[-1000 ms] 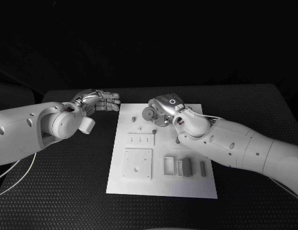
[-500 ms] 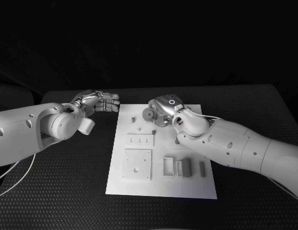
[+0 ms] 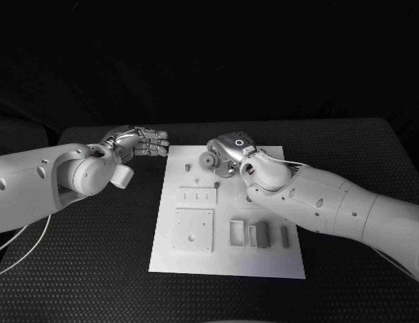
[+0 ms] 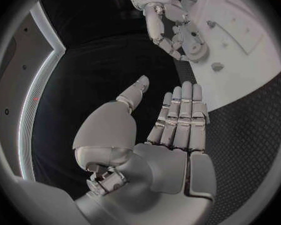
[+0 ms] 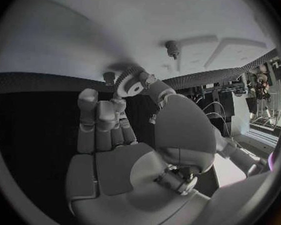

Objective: Assemble the parts on the task board

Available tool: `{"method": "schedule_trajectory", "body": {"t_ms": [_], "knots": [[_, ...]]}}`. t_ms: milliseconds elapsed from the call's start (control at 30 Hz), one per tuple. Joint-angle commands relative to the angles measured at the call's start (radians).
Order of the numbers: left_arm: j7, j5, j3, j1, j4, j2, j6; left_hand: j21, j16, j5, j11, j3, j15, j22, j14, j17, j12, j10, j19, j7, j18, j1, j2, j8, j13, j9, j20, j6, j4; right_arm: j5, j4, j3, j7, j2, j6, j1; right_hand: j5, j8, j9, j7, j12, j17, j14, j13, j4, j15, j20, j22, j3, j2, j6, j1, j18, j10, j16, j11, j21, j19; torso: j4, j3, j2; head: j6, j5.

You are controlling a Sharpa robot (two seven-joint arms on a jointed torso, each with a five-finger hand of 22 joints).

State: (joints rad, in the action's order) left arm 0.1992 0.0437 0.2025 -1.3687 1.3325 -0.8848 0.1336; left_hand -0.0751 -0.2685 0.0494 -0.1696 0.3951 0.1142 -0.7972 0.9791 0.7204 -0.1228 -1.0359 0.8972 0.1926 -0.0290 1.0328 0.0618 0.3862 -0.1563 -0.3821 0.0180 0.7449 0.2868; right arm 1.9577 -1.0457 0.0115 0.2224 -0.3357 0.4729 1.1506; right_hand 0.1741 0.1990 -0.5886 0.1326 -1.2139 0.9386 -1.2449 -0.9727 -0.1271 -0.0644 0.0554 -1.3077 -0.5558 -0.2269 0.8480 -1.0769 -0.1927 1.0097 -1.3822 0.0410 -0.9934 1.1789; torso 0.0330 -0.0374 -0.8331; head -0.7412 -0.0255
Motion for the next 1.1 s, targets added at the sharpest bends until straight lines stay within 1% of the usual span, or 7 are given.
{"method": "schedule_trajectory", "body": {"t_ms": [33, 167, 467, 600, 1100], "knots": [[0.006, 0.002, -0.001, -0.001, 0.003, 0.002, -0.004, 0.005, 0.005, 0.003, 0.000, 0.000, 0.001, 0.001, 0.006, 0.002, 0.003, 0.004, 0.003, 0.020, 0.011, -0.001, 0.004, -0.003, -0.001, 0.001, -0.002, -0.008, 0.002, 0.000, 0.007, 0.001, -0.006, 0.002, -0.030, -0.001, 0.003, 0.003, 0.000, 0.019, -0.002, -0.002, -0.002, 0.001, 0.007, -0.006, 0.007, -0.018, 0.000, -0.006, 0.024, 0.005, -0.069, 0.004, -0.001, -0.003, -0.005, 0.001, 0.0003, 0.0010, 0.000, -0.001, 0.000], [0.006, 0.002, -0.001, -0.001, 0.003, 0.002, -0.003, 0.005, 0.006, 0.003, 0.000, 0.000, 0.001, 0.001, 0.006, 0.002, 0.003, 0.004, 0.003, 0.020, 0.011, -0.001, 0.004, -0.003, -0.002, 0.001, -0.002, -0.008, 0.002, 0.000, 0.015, 0.002, -0.006, 0.004, -0.036, -0.001, 0.003, 0.003, 0.000, 0.019, -0.002, -0.002, -0.002, 0.001, 0.008, -0.006, 0.007, -0.018, 0.000, -0.007, 0.023, 0.006, -0.069, 0.003, 0.000, -0.003, -0.005, 0.001, -0.0004, 0.0000, 0.000, -0.002, -0.001], [0.006, 0.002, -0.001, -0.001, 0.004, 0.002, -0.003, 0.005, 0.006, 0.003, -0.001, 0.000, 0.002, 0.001, 0.007, 0.002, 0.003, 0.005, 0.003, 0.020, 0.011, -0.002, 0.005, -0.003, -0.001, 0.001, -0.002, -0.010, 0.002, -0.002, 0.019, 0.003, -0.006, 0.002, -0.046, -0.001, 0.003, 0.003, 0.000, 0.019, -0.002, -0.002, -0.001, 0.002, 0.010, -0.005, 0.007, -0.018, -0.001, -0.007, 0.023, 0.007, -0.069, 0.003, 0.000, -0.002, -0.005, 0.000, -0.0002, 0.0003, 0.000, -0.003, -0.001], [0.006, 0.002, -0.001, -0.001, 0.003, 0.000, -0.002, 0.005, 0.006, 0.003, -0.001, 0.000, 0.002, 0.001, 0.007, 0.002, 0.003, 0.005, 0.003, 0.020, 0.011, -0.002, 0.005, -0.004, -0.001, 0.001, -0.002, -0.010, 0.002, -0.002, 0.020, 0.003, -0.004, -0.001, -0.044, -0.001, 0.004, 0.003, 0.000, 0.019, -0.002, -0.002, -0.001, 0.002, 0.011, -0.005, 0.007, -0.018, -0.001, -0.005, 0.023, 0.007, -0.069, 0.003, 0.000, -0.003, -0.004, 0.000, -0.0005, -0.0008, 0.000, -0.004, -0.001], [0.006, 0.002, -0.001, -0.001, 0.003, 0.000, -0.003, 0.005, 0.007, 0.003, -0.001, 0.000, 0.002, 0.001, 0.007, 0.003, 0.004, 0.006, 0.003, 0.021, 0.011, -0.002, 0.005, -0.004, -0.001, 0.001, -0.002, -0.012, 0.002, -0.003, 0.009, 0.003, -0.007, -0.006, -0.042, -0.001, 0.003, 0.004, 0.000, 0.019, -0.002, -0.002, -0.001, 0.002, 0.012, -0.005, 0.007, -0.018, -0.001, -0.004, 0.023, 0.008, -0.069, 0.003, 0.000, -0.003, -0.004, 0.000, -0.0006, -0.0010, 0.000, -0.005, -0.001]]}}
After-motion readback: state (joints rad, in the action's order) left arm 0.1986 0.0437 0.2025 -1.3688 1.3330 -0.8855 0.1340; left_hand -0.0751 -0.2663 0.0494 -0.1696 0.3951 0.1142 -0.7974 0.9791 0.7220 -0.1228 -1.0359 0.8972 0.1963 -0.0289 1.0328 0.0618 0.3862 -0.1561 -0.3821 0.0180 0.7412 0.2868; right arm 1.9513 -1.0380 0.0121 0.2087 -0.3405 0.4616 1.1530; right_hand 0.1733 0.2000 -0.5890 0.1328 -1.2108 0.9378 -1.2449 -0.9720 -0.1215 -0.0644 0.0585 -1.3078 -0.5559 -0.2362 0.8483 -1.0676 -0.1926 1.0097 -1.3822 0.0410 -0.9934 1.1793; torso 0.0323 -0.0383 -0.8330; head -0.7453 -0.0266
